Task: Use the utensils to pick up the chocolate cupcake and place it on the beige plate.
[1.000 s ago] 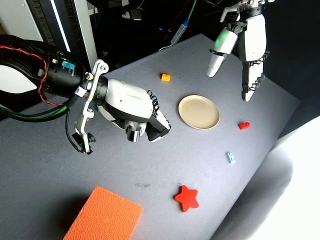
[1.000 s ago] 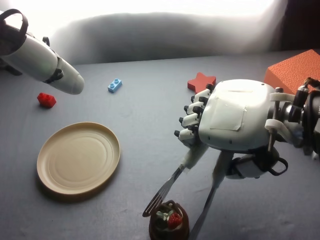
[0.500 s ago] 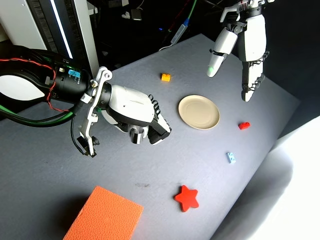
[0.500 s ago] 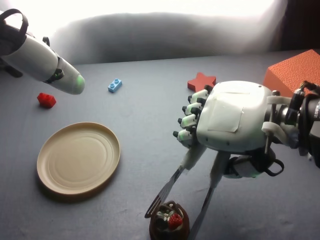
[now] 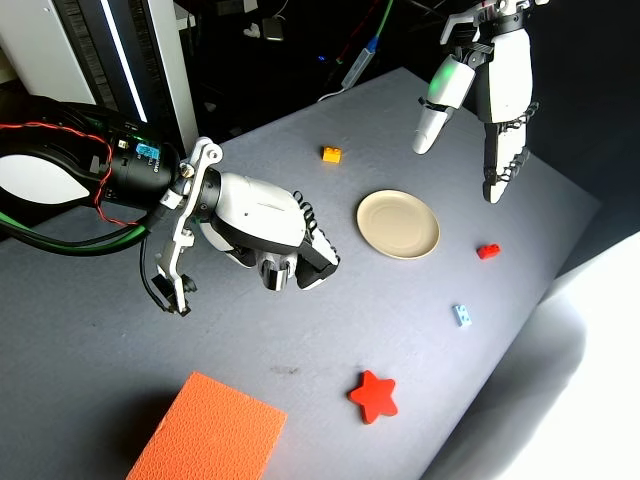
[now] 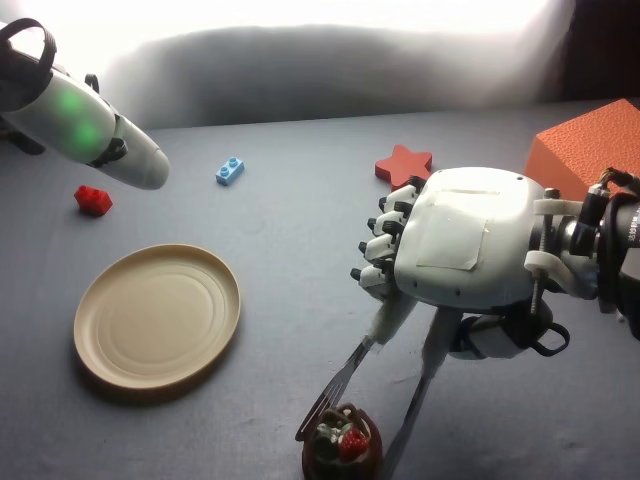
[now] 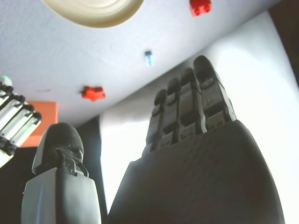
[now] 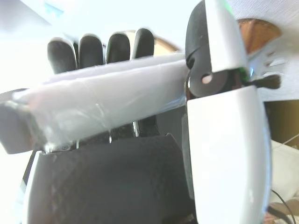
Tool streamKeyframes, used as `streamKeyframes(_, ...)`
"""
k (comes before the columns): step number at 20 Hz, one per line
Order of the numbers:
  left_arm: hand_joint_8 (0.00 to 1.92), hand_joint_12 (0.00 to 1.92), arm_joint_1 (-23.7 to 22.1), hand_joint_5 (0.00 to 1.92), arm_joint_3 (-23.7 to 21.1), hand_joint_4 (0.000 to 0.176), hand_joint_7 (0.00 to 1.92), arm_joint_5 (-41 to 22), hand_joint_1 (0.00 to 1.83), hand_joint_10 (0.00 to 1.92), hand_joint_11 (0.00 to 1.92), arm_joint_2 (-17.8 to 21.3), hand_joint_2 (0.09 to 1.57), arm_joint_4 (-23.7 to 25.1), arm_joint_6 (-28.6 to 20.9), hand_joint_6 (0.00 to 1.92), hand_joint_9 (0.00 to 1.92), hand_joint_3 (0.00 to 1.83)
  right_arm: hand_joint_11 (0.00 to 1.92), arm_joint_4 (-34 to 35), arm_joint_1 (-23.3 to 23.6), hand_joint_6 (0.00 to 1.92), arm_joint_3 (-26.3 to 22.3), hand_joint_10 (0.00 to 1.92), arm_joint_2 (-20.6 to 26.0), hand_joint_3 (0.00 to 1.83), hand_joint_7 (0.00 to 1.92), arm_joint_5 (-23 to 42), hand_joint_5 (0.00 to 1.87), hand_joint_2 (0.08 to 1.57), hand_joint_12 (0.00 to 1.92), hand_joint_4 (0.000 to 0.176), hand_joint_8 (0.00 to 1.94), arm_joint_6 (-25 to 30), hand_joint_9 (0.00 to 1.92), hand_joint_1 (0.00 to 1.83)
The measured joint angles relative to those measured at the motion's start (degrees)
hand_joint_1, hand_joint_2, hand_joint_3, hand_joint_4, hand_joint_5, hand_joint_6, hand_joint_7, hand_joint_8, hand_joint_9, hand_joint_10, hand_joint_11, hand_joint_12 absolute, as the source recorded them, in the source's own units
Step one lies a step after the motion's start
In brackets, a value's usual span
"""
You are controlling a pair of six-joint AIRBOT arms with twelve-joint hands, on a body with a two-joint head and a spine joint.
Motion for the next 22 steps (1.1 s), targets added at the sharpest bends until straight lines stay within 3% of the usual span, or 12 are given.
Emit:
streamKeyframes(3,0.00,0.45,0.0,0.06,0.0,0.000,0.09,0.0,0.38,0.00,0.00,0.0,1.08,0.0,0.0,0.00,0.10,0.00,0.40,0.0,0.0,0.95,0.0,1.55,0.0,0.00,0.49,0.0,0.59,1.05,1.79,0.000,1.36,-0.1,0.42,1.03)
streamKeyframes(4,0.00,0.41,0.0,0.05,0.0,0.000,0.09,0.0,0.34,0.00,0.00,0.0,1.08,0.0,0.0,0.00,0.10,0.00,0.45,0.0,0.0,1.24,0.0,1.61,0.0,0.01,0.45,0.0,0.73,1.18,1.79,0.000,1.43,-0.1,0.42,1.05)
streamKeyframes(6,0.00,0.41,0.0,0.04,0.0,0.000,0.08,0.0,0.36,0.00,0.00,0.0,1.08,0.0,0.0,0.00,0.08,0.00,0.51,0.0,0.0,1.26,0.0,1.61,0.0,0.00,0.54,0.1,0.79,1.20,1.77,0.000,1.43,-0.1,0.49,1.08)
streamKeyframes(7,0.00,0.41,0.0,0.04,0.0,0.000,0.08,0.0,0.37,0.00,0.00,0.0,1.08,0.0,0.0,0.00,0.09,0.00,0.58,0.0,0.0,1.06,0.0,1.58,0.0,0.00,0.70,0.1,0.85,1.21,1.73,0.000,1.54,-0.1,0.55,1.18)
streamKeyframes(8,0.00,0.44,0.0,0.05,0.0,0.000,0.09,0.0,0.36,0.01,0.00,0.0,1.08,0.0,0.0,0.00,0.10,0.00,0.59,0.0,0.0,1.01,0.0,1.62,0.0,0.00,0.70,0.1,0.87,1.22,1.77,0.000,1.61,-0.1,0.56,1.20)
streamKeyframes(13,0.00,0.37,0.0,0.06,0.0,0.000,0.09,0.0,0.36,0.01,0.00,0.0,1.08,0.0,0.0,0.00,0.09,0.00,0.71,0.1,0.0,0.83,0.0,1.62,0.0,0.00,0.76,0.3,0.94,1.19,1.73,0.000,1.58,-0.1,0.69,1.23)
streamKeyframes(17,0.00,0.43,0.0,0.06,0.0,0.000,0.10,0.0,0.35,0.00,0.00,0.0,1.08,0.0,0.0,0.00,0.10,0.00,0.70,1.5,0.7,1.04,0.0,1.68,0.0,0.00,0.76,-0.3,0.80,1.23,1.74,0.000,1.61,-0.2,0.65,1.22)
streamKeyframes(22,0.00,0.36,0.0,0.04,0.0,0.000,0.08,0.0,0.35,0.00,0.00,0.0,1.08,0.0,0.0,0.00,0.09,0.00,0.71,5.3,3.7,0.94,0.0,1.61,0.0,0.00,0.78,-1.9,0.89,1.20,1.70,0.000,1.56,-0.6,0.68,1.23)
